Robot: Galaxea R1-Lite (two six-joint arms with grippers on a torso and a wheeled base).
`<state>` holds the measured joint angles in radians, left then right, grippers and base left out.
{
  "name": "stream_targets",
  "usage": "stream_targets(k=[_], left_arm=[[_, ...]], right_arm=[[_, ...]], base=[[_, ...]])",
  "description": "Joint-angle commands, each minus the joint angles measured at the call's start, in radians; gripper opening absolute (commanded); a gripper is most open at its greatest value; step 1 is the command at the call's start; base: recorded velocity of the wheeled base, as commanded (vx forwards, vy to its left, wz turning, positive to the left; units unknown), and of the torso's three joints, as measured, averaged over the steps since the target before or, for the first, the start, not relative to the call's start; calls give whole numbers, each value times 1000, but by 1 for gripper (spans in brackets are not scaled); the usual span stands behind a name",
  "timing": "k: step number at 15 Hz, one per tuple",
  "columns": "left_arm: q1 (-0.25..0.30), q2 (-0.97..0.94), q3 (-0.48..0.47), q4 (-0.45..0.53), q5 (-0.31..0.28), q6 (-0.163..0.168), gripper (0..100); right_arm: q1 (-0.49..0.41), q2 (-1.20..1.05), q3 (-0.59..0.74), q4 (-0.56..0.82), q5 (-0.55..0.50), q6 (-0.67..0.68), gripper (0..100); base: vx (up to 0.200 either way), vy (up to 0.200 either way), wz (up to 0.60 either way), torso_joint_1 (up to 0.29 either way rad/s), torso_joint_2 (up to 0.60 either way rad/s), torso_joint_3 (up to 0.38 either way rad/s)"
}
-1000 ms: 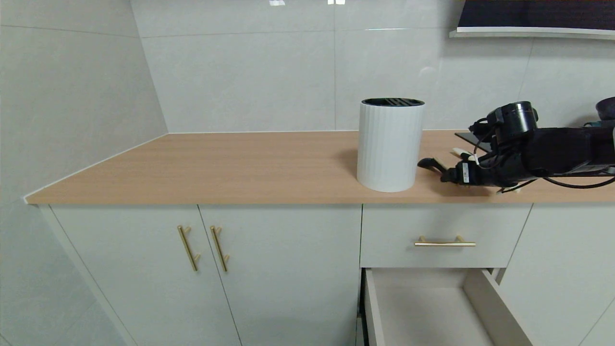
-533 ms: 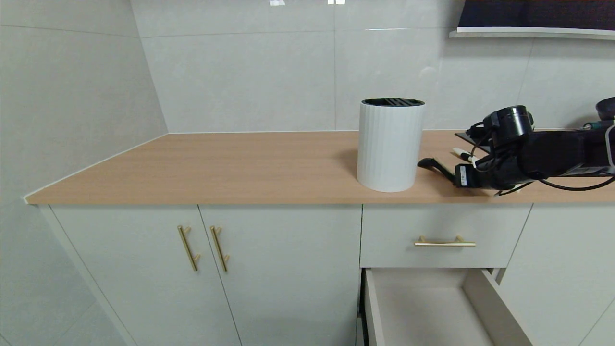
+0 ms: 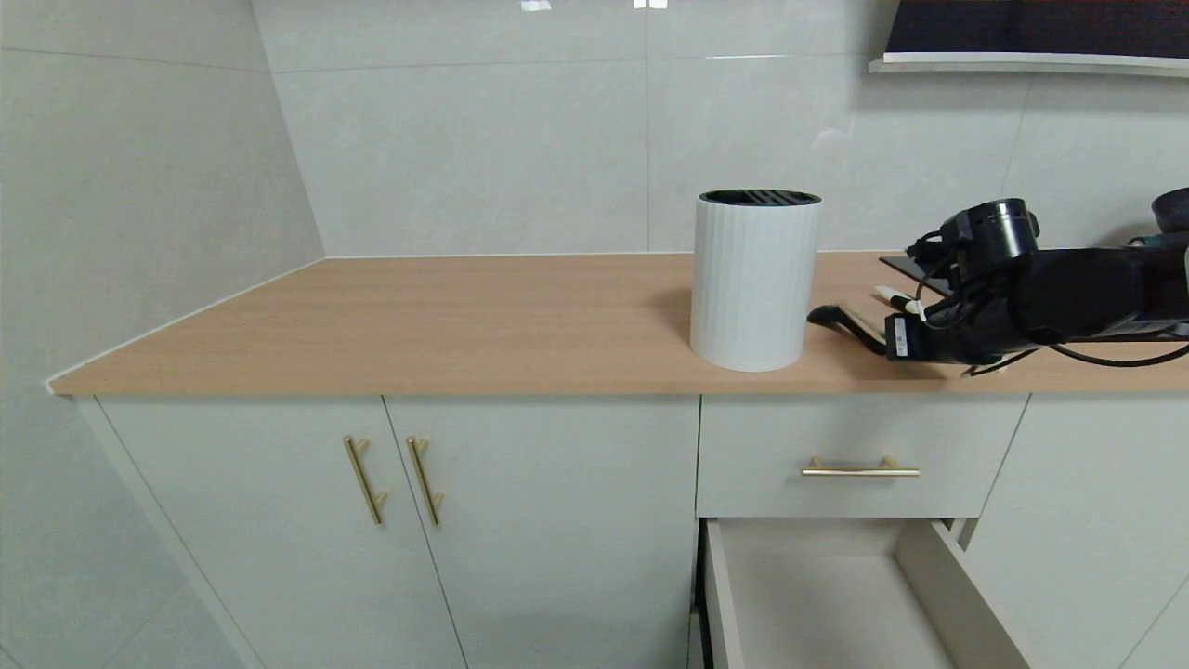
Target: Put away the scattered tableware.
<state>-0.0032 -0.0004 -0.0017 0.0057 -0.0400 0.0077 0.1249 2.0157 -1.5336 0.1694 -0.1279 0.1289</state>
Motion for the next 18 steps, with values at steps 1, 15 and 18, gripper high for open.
stream_targets(k=[1, 15, 18], left_arm=[[0, 0, 0, 0, 0, 0, 100], [0, 0, 0, 0, 0, 0, 100], [0, 0, 0, 0, 0, 0, 100]], right_arm=[[-7, -77, 46, 1, -3, 12, 0], [42, -755, 478, 391, 383, 21, 0], [70, -746, 535, 406, 386, -12, 0]], base=[[0, 0, 0, 0, 0, 0], [0, 0, 0, 0, 0, 0], [0, 0, 0, 0, 0, 0]])
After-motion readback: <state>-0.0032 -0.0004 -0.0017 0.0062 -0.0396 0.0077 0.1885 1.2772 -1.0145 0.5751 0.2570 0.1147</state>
